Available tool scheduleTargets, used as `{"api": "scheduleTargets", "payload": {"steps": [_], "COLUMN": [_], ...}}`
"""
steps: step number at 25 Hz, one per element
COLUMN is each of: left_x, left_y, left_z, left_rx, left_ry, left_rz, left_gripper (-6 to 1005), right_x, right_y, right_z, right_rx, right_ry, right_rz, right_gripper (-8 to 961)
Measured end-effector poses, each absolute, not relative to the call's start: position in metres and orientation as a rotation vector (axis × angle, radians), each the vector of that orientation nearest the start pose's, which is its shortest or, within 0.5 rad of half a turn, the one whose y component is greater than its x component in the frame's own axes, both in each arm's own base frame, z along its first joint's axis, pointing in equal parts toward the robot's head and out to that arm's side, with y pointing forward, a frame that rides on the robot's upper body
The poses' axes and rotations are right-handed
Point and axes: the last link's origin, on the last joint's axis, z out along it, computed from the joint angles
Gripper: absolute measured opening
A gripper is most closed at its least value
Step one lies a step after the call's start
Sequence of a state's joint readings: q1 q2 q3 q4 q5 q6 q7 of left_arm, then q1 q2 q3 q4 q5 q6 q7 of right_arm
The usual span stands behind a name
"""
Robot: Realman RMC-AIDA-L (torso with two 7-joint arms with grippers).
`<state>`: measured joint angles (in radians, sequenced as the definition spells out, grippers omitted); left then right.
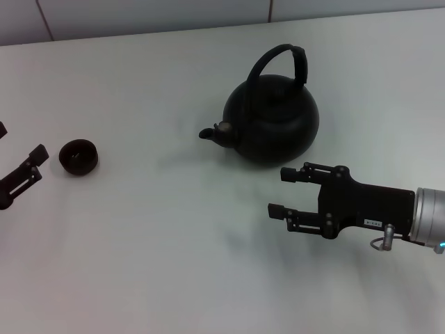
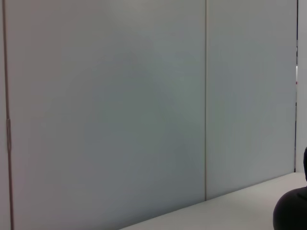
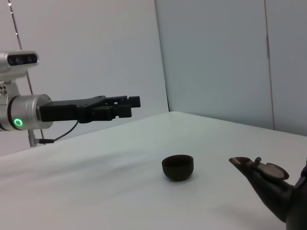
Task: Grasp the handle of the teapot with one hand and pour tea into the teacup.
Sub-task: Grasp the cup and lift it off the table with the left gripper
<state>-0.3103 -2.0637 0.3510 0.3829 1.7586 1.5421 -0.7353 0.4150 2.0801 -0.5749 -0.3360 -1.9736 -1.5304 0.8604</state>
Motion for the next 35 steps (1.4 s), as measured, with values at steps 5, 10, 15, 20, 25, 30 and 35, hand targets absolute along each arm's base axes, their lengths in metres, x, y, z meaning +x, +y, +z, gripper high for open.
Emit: {"api": "scheduleTargets", "payload": {"steps": [5,10,15,20,25,30,35], "left_x": [-0.345,-0.361,-0.363,-0.364,-0.362,-0.355,-0.350], "left_y": [0.272,0.281,0.281,0.282,0.290,0.307,0.317], "left_z": [0.024,0.005,0.002,-0.002,-0.005,-0.017,-0.023], "left_rx": [-2.137,-2.225,-2.242,-2.257,-2.256,-2.284,-2.304], "left_ry": [-0.426,-0.478,-0.483,-0.482,-0.486,-0.496,-0.487], "left_rz": [-0.798,-0.570,-0.539,-0.515,-0.494,-0.451,-0.422], "left_gripper": [802,799,797,794,791,788,786], "right_x": [0.308,0.307,0.307,0.307,0.307,0.307,0.306], "right_y": [0.268,0.269,0.269,0.269,0.269,0.270,0.271], "right_z": [-0.042,-0.043,-0.043,-0.042,-0.042,-0.042,-0.041], "right_rx": [-2.621,-2.622,-2.622,-2.622,-2.622,-2.622,-2.613], "right_ry": [0.462,0.459,0.459,0.458,0.457,0.455,0.454], "right_rz": [0.785,0.787,0.787,0.785,0.785,0.786,0.793], "right_gripper": [710,710,709,709,709,710,710]}}
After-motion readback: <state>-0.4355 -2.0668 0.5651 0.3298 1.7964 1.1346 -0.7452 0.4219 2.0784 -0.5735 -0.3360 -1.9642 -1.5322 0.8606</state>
